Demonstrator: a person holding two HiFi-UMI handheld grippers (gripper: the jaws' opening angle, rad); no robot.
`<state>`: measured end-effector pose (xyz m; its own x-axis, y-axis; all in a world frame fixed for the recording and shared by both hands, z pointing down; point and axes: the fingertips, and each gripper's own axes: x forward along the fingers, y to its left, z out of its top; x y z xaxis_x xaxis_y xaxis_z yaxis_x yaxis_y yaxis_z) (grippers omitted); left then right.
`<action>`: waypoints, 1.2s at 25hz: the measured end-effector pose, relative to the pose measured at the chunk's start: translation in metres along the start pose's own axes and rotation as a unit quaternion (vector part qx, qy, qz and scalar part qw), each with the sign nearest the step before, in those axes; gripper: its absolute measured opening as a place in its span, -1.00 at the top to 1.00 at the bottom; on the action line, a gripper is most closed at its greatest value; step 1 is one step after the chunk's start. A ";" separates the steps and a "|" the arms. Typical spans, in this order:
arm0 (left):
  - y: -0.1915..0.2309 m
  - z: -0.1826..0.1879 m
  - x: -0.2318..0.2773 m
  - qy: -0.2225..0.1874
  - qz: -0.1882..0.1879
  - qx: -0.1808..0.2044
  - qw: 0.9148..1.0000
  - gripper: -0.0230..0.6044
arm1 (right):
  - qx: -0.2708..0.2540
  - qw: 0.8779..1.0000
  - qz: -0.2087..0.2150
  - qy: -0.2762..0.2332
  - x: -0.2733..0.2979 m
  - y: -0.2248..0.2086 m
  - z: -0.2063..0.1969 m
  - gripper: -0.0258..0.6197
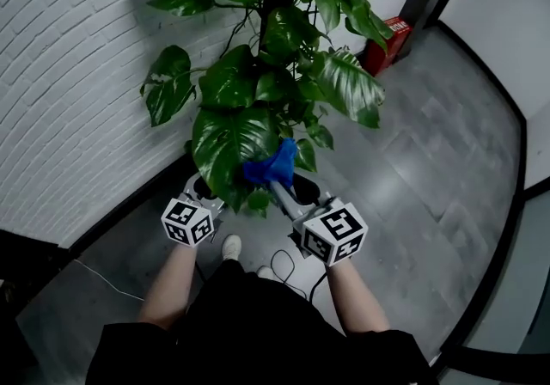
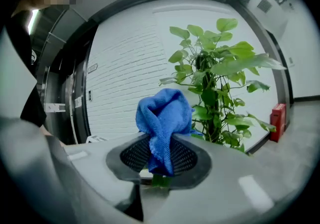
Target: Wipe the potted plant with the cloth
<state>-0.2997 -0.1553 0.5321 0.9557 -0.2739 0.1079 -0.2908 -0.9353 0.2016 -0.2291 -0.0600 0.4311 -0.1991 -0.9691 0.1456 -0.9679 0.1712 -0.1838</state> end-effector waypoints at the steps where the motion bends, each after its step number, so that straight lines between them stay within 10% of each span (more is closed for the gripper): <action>1: 0.002 0.000 0.002 0.003 -0.003 0.001 1.000 0.08 | 0.002 1.000 -0.011 -0.004 0.006 -0.010 0.007 0.60; 16: 0.030 0.007 0.018 0.014 -0.066 -0.009 0.998 0.08 | -0.039 0.996 -0.049 0.067 0.171 -0.065 0.015 0.60; 30: 0.038 0.004 0.018 0.013 -0.091 -0.023 0.996 0.08 | -0.030 0.996 -0.041 0.078 0.167 -0.048 -0.024 0.60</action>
<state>-0.2936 -0.1965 0.5376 0.9913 -0.0949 0.0912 -0.1160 -0.9571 0.2654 -0.2199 -0.2259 0.4879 -0.1357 -0.9416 0.3081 -0.9884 0.1071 -0.1081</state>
